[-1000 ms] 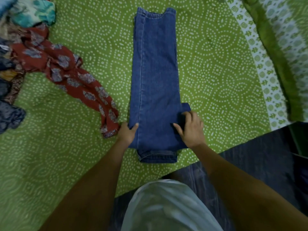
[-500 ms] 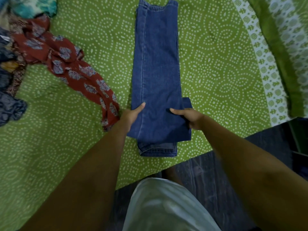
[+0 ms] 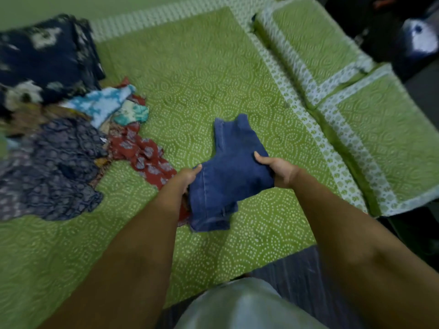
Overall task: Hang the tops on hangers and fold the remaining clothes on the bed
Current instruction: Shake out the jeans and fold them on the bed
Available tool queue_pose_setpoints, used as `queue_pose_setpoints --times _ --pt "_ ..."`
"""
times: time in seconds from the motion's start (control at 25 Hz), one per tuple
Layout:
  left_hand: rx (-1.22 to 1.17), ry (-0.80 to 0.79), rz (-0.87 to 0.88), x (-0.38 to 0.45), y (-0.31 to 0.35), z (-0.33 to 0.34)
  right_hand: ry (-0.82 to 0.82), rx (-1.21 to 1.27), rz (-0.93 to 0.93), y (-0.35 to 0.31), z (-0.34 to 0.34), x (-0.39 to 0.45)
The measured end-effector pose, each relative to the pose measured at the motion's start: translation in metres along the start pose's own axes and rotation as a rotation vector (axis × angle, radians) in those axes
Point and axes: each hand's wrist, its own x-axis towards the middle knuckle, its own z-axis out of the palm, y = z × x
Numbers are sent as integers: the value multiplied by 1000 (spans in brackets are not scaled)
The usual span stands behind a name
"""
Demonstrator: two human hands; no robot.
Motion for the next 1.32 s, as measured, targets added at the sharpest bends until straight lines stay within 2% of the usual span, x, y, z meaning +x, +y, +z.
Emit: queue_pose_setpoints --times 0.2,0.56,0.68,0.76,0.88,0.96,1.16,1.28,1.32 --pt "-94 -95 -53 -87 50 3 -37 -11 -105 -47 42 -59" --pt "-190 -304 235 -145 103 -25 -56 -10 -211 -93 55 -123" --pt "-253 -240 424 -169 134 -30 -48 -66 -264 -118 53 -146" --pt "-234 -154 505 -181 152 -33 -16 -221 -266 -134 52 -161" --pt "-187 -77 577 -197 175 -33 183 -373 -366 -154 51 -167" --pt "-126 -26 595 -200 187 -36 323 -494 -432 -161 53 -161" --pt "282 159 533 -196 205 -58 508 -883 -340 -170 61 -148" --pt "216 199 478 -208 224 -58 612 -1014 -291 -194 74 -146" --pt "128 158 445 -213 231 -60 583 -940 -278 -205 77 -146"
